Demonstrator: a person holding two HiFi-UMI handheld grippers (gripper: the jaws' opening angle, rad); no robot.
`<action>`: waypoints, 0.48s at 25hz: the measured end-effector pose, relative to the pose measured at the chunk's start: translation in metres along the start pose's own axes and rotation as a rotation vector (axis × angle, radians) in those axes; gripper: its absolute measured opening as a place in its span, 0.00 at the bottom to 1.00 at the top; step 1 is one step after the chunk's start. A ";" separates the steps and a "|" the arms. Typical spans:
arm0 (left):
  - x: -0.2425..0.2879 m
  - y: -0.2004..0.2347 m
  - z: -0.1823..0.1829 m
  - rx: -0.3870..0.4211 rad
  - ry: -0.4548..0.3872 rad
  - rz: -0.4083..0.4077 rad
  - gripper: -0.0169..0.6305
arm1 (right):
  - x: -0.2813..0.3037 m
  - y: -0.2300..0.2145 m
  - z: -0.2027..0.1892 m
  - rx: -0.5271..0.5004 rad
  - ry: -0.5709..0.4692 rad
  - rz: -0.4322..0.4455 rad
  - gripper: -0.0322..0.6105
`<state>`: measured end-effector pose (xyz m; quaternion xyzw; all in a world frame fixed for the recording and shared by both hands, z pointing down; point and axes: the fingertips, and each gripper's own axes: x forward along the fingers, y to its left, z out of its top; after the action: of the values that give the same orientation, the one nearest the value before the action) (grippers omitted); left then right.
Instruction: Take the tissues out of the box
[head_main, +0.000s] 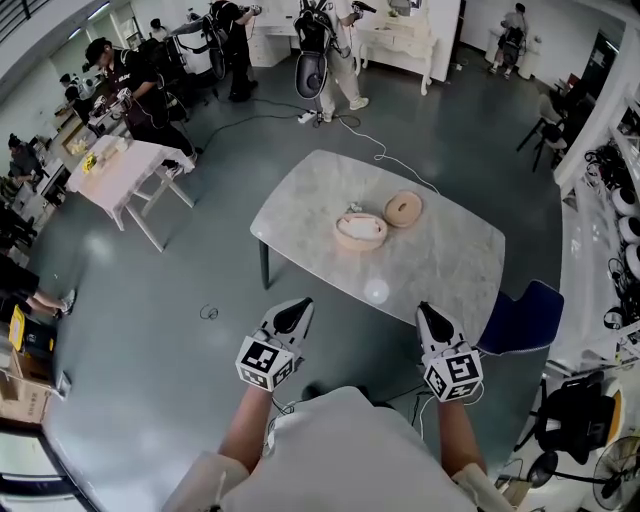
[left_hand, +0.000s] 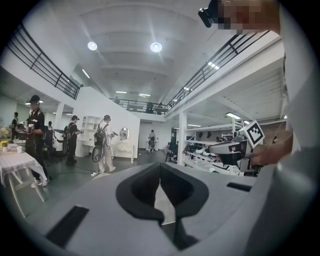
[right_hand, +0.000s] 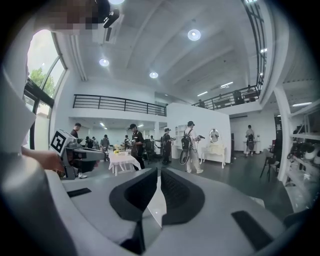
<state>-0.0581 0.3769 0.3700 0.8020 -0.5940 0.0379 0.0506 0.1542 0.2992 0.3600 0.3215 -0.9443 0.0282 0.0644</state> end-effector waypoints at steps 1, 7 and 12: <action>0.000 -0.002 -0.001 0.000 0.002 0.003 0.04 | 0.000 0.000 -0.001 -0.008 0.003 0.006 0.12; 0.008 -0.009 -0.004 -0.010 0.001 0.027 0.07 | 0.005 -0.004 -0.006 -0.042 0.016 0.046 0.12; 0.018 -0.022 -0.004 -0.009 -0.007 0.039 0.10 | 0.003 -0.020 -0.013 -0.059 0.035 0.061 0.12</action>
<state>-0.0322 0.3669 0.3750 0.7900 -0.6100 0.0334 0.0515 0.1658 0.2825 0.3736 0.2897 -0.9529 0.0079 0.0895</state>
